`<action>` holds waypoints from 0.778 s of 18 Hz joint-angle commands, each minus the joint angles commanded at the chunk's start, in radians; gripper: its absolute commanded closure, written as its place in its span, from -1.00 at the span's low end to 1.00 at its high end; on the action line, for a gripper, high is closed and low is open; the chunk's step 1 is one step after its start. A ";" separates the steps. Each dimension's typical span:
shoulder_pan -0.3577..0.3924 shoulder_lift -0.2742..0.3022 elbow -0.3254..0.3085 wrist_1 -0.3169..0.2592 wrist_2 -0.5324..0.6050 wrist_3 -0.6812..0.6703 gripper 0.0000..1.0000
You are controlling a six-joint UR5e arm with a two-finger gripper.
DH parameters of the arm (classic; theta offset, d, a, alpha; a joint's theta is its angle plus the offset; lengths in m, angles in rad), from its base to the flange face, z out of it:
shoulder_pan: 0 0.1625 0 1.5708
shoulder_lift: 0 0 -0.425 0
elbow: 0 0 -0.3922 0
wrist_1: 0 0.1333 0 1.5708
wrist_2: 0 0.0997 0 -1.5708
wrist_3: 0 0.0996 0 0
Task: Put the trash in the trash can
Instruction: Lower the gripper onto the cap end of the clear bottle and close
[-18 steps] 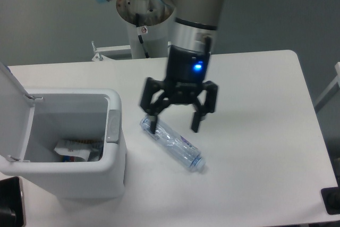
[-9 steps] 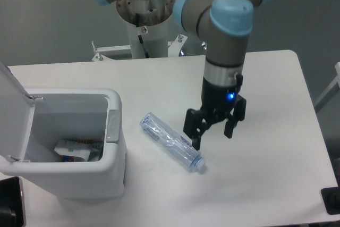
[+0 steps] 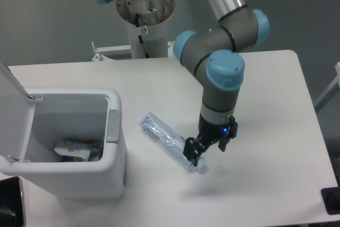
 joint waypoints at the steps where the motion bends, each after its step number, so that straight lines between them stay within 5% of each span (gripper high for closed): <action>1: -0.009 -0.012 0.012 -0.003 0.008 -0.023 -1.00; 14: -0.011 -0.038 -0.035 -0.009 0.084 -0.039 -1.00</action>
